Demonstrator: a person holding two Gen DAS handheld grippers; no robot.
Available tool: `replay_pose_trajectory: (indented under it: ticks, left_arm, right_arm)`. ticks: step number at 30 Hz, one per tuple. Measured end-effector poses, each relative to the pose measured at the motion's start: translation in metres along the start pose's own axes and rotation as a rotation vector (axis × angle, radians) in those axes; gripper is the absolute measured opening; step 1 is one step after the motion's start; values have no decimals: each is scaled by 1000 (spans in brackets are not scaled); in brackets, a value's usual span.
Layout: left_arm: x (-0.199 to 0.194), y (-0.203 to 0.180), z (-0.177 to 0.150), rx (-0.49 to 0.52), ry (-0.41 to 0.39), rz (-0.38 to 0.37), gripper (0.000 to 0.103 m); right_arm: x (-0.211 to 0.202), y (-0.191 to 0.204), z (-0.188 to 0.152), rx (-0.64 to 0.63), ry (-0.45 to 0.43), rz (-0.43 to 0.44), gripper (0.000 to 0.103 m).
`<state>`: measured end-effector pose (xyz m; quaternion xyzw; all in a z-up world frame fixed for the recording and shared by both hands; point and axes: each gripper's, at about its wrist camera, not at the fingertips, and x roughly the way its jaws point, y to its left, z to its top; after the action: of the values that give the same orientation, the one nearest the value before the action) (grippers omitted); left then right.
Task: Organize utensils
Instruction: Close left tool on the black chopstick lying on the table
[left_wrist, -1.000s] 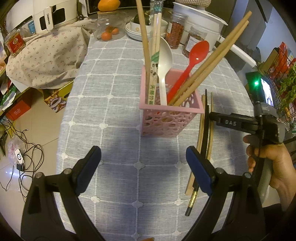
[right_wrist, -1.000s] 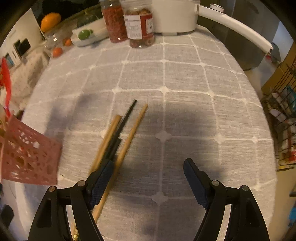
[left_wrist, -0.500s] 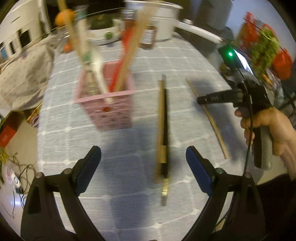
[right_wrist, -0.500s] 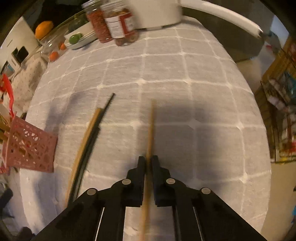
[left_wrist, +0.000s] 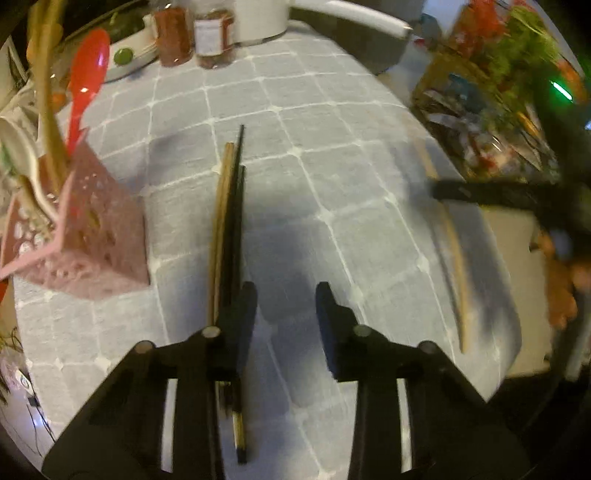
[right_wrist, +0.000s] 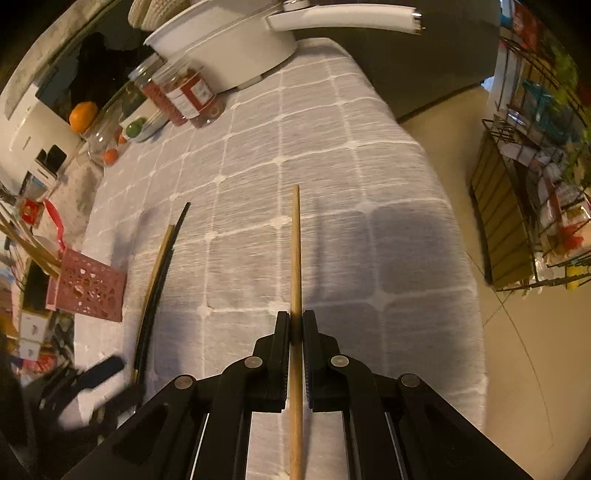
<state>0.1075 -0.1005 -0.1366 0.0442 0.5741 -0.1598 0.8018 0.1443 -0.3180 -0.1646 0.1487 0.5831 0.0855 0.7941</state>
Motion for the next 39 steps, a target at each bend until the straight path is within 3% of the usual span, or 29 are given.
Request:
replay_pose_trajectory:
  ticks: [5,10,13,19,26,39]
  left_arm:
    - [15,7,19,-66,11,36,32]
    - [20,2,23,-33,8,77,32]
    - [22,1,29,-15,7,96,26]
    - [34,0,37,-15,51,136,24]
    - [36,3,42,-34,59,155,24]
    - [42,-2,44,-6,80,120,24]
  right_arm:
    - [-10,-5,3,-11,-18,21,7]
    - [-16,-2,5,-18,-29,39,7]
    - [-14,0,5,-24,-21,44,7]
    - [-12,-2,6,-17,-16,43,7]
    - [-11,-6,7,-4,-15,34,7]
    - [-7,-5,6,-5,-7,29,7]
